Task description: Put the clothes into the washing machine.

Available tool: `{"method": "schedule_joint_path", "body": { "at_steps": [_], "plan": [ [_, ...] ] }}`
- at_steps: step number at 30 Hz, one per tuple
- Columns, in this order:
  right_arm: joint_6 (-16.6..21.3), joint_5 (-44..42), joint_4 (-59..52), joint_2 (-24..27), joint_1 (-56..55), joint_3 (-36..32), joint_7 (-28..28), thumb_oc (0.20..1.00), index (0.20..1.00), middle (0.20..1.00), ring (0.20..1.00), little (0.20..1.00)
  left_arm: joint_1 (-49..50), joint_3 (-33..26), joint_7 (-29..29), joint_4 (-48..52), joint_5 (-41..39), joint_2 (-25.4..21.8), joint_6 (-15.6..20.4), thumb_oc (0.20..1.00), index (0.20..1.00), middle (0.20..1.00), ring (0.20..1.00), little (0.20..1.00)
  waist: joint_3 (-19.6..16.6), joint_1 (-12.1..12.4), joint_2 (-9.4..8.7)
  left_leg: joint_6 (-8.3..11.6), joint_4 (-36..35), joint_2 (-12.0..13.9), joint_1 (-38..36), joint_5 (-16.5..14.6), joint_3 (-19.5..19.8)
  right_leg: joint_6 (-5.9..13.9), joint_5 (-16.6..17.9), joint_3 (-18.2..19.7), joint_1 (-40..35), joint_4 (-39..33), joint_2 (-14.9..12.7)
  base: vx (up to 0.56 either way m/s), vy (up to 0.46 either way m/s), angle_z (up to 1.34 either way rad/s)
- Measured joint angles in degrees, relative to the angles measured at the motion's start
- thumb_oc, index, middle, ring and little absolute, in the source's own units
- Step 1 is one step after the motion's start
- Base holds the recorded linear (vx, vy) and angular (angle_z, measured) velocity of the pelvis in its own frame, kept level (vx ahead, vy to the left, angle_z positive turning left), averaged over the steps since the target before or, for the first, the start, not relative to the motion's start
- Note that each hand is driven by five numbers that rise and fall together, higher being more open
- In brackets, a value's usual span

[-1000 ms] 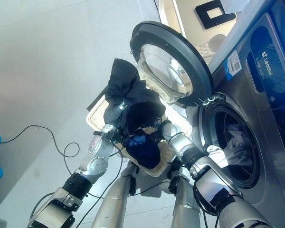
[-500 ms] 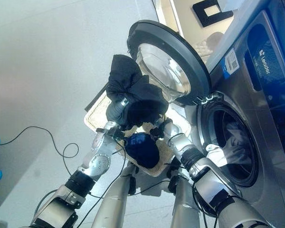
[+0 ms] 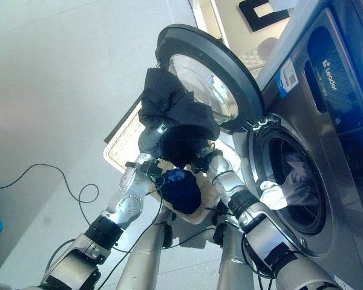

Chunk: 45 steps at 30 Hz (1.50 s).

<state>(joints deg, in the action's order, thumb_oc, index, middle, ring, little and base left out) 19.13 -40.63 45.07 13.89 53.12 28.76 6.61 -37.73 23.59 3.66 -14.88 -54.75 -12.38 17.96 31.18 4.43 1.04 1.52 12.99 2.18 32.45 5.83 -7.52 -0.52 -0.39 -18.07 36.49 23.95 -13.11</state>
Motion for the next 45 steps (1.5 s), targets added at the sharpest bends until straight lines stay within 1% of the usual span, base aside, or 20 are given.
{"method": "schedule_joint_path", "body": {
  "at_steps": [5,11,15,17,19,20,21,22,24,26,27,28,31,34,37,38,39,41,43,45],
  "plan": [
    [2.22,-5.81,-0.04,-1.10,-1.38,-1.37,0.54,0.200,0.200,0.200,0.200,0.200,-0.61,0.81,-0.09,-0.21,1.49,0.04,0.03,0.200,0.200,0.200,0.200,0.200,0.00,-0.60,0.00,0.19,0.03,0.41,-0.25,-0.14,-0.52,-0.08,0.08,0.41,0.00,-0.30,0.50,0.00,0.020,-0.07],
    [3.05,-7.41,-0.15,-0.98,-3.55,-1.89,1.81,0.200,0.200,0.200,0.200,0.200,-0.83,2.84,-0.35,-1.32,5.14,-0.56,0.32,0.200,0.200,0.200,0.200,0.200,0.00,-0.69,0.00,0.38,-0.20,0.97,-0.52,-0.32,-1.39,-0.32,0.36,1.10,0.03,-1.15,1.33,0.00,0.022,-0.09],
    [3.06,-10.20,-0.16,-0.82,-3.87,-2.14,3.47,0.200,0.200,0.200,0.200,0.200,-2.02,4.15,0.04,-2.49,11.10,-1.96,1.41,0.200,0.200,0.200,0.200,0.200,0.01,-0.75,0.02,0.59,-0.21,1.43,-0.69,-0.59,-1.93,-0.66,0.69,1.57,0.02,-1.71,2.01,0.00,0.031,-0.10],
    [3.09,-13.37,-0.60,-0.87,-3.98,-2.24,5.18,0.200,0.200,0.200,0.200,0.200,-2.93,5.12,0.15,-2.73,16.30,-3.18,2.83,0.200,0.200,0.200,0.200,0.200,0.01,-0.88,0.02,0.72,-0.19,1.54,-0.76,-0.68,-2.10,-0.82,0.79,1.68,0.03,-1.82,2.26,0.00,0.039,-0.06],
    [3.10,-14.82,-1.58,-0.84,-4.21,-2.57,5.75,0.200,0.200,0.200,0.200,0.200,-3.70,5.83,0.09,-2.94,18.94,-3.94,4.11,0.260,0.260,0.260,0.260,0.260,0.01,-0.94,0.03,0.74,-0.18,1.58,-0.78,-0.70,-2.18,-0.83,0.79,1.73,0.03,-1.86,2.34,0.01,0.037,-0.03],
    [3.21,-15.60,-2.22,-0.90,-4.27,-3.05,6.32,0.200,0.200,0.200,0.200,0.200,-4.38,6.27,0.02,-2.96,21.12,-4.49,5.07,0.517,0.517,0.517,0.517,0.517,0.01,-1.01,0.03,0.76,-0.18,1.64,-0.86,-0.72,-2.33,-0.83,0.79,1.79,0.03,-1.90,2.41,0.01,0.040,-0.05],
    [3.38,-16.38,-2.30,-1.00,-4.30,-3.43,6.96,0.200,0.200,0.200,0.200,0.200,-4.76,6.37,-0.16,-3.10,23.35,-4.76,5.75,1.000,1.000,1.000,1.000,1.000,0.01,-1.04,0.03,0.72,-0.13,1.71,-0.91,-0.78,-2.57,-0.84,0.80,1.87,0.03,-1.91,2.46,0.01,0.032,-0.04],
    [3.38,-16.38,-2.30,-1.00,-4.30,-3.43,6.96,0.200,0.200,0.200,0.200,0.200,-4.76,6.37,-0.16,-3.10,23.35,-4.76,5.75,1.000,1.000,1.000,1.000,1.000,0.01,-1.04,0.03,0.72,-0.13,1.71,-0.91,-0.78,-2.57,-0.84,0.80,1.87,0.03,-1.91,2.46,0.02,0.051,-0.06],
    [4.34,-18.64,-2.39,-0.78,-4.61,-3.66,8.37,0.200,0.200,0.200,0.200,0.200,-5.73,8.22,-0.66,-3.17,28.78,-7.13,7.61,1.000,1.000,1.000,1.000,1.000,0.01,-1.60,0.03,0.75,-0.01,1.81,-1.14,-0.96,-3.02,-0.71,0.80,2.31,0.04,-2.03,2.66,0.02,0.052,-0.08],
    [4.64,-19.57,-2.66,-0.85,-5.07,-3.72,9.12,0.200,0.200,0.200,0.200,0.200,-6.28,9.38,-1.15,-3.16,31.03,-8.98,8.57,1.000,1.000,1.000,1.000,1.000,0.01,-1.75,0.03,0.75,-0.05,1.88,-1.26,-1.01,-3.31,-0.64,0.91,2.60,0.02,-2.17,2.80,0.01,0.018,-0.07],
    [4.64,-19.57,-2.66,-0.85,-5.07,-3.72,9.12,0.200,0.200,0.200,0.200,0.200,-6.28,9.38,-1.15,-3.16,31.03,-8.98,8.57,1.000,1.000,1.000,1.000,1.000,0.01,-1.75,0.03,0.75,-0.05,1.88,-1.26,-1.01,-3.31,-0.64,0.91,2.60,0.02,-2.17,2.80,0.01,0.008,-0.12],
    [4.83,-21.98,-3.31,-0.87,-5.86,-3.90,10.36,0.200,0.200,0.200,0.200,0.200,-6.54,10.01,-2.36,-3.18,34.61,-10.75,9.84,1.000,1.000,1.000,1.000,1.000,0.02,-2.07,0.04,0.68,-0.10,1.95,-1.62,-1.15,-3.89,-0.56,1.14,3.12,0.00,-2.36,2.92,0.02,0.019,-0.15],
    [6.39,-25.43,-4.64,-0.19,-8.16,-5.28,12.28,0.200,0.200,0.200,0.200,0.200,-6.94,10.76,-4.40,-4.13,39.42,-11.36,12.02,1.000,1.000,1.000,1.000,1.000,0.02,-2.31,0.04,0.75,0.05,2.11,-1.96,-1.45,-4.57,-0.53,1.20,3.69,-0.02,-2.45,3.17,0.02,0.042,-0.12],
    [8.99,-28.84,-4.84,-0.10,-10.92,-7.48,13.01,0.200,0.200,0.200,0.200,0.200,-7.28,12.02,-9.50,-5.77,47.47,-13.75,13.77,1.000,1.000,1.000,1.000,1.000,0.02,-2.63,0.05,0.79,0.08,2.43,-1.97,-1.71,-5.35,-0.36,1.75,4.46,0.02,-3.76,3.77,0.01,0.058,-0.14],
    [10.84,-31.05,-4.77,0.38,-11.98,-8.92,13.34,0.200,0.200,0.200,0.200,0.200,-6.91,12.68,-12.86,-9.26,51.13,-14.21,14.56,1.000,1.000,1.000,1.000,1.000,0.03,-4.22,0.05,0.54,-0.12,2.51,-1.97,-1.98,-6.56,-0.07,2.66,5.39,0.25,-4.78,4.02,0.00,0.048,-0.17],
    [10.84,-31.05,-4.77,0.38,-11.98,-8.92,13.34,0.200,0.200,0.200,0.200,0.200,-6.91,12.68,-12.86,-9.26,51.13,-14.21,14.56,1.000,1.000,1.000,1.000,1.000,0.03,-4.22,0.05,0.54,-0.12,2.51,-1.97,-1.98,-6.56,-0.07,2.66,5.39,0.25,-4.78,4.02,0.01,0.046,-0.14],
    [11.25,-32.30,-4.64,0.38,-12.29,-10.17,13.91,0.200,0.200,0.200,0.200,0.200,-6.82,13.55,-14.15,-9.95,52.60,-14.72,15.04,1.000,1.000,1.000,1.000,1.000,0.09,-5.18,0.16,0.46,-0.26,2.49,-1.96,-2.12,-6.92,-0.02,2.89,5.69,0.30,-5.22,4.06,0.01,0.031,-0.06],
    [11.74,-33.12,-4.61,0.80,-12.48,-10.26,14.16,0.200,0.200,0.200,0.200,0.200,-6.82,13.58,-14.60,-9.94,53.83,-14.65,15.25,1.000,1.000,1.000,1.000,1.000,0.09,-5.28,0.17,0.50,-0.21,2.54,-1.96,-2.30,-7.22,-0.01,2.93,5.95,0.47,-5.30,4.21,0.01,0.030,-0.11],
    [12.27,-34.57,-4.62,1.03,-12.78,-10.95,15.82,0.200,0.200,0.200,0.200,0.200,-6.77,13.74,-16.22,-9.94,55.41,-15.11,15.83,1.000,1.000,1.000,1.000,1.000,0.11,-5.05,0.21,0.53,-0.24,2.72,-1.96,-2.54,-8.03,-0.20,3.08,6.64,0.90,-5.36,4.51,0.00,0.031,-0.17],
    [12.26,-38.06,-4.23,0.94,-13.11,-11.21,17.59,0.200,0.200,0.200,0.200,0.200,-6.85,13.73,-17.38,-10.15,56.48,-15.35,16.19,1.000,1.000,1.000,1.000,1.000,0.15,-5.29,0.28,0.66,-0.23,2.90,-1.96,-2.71,-8.14,-0.47,3.30,6.73,0.89,-5.63,4.77,0.00,0.026,-0.08]
  ]
}}
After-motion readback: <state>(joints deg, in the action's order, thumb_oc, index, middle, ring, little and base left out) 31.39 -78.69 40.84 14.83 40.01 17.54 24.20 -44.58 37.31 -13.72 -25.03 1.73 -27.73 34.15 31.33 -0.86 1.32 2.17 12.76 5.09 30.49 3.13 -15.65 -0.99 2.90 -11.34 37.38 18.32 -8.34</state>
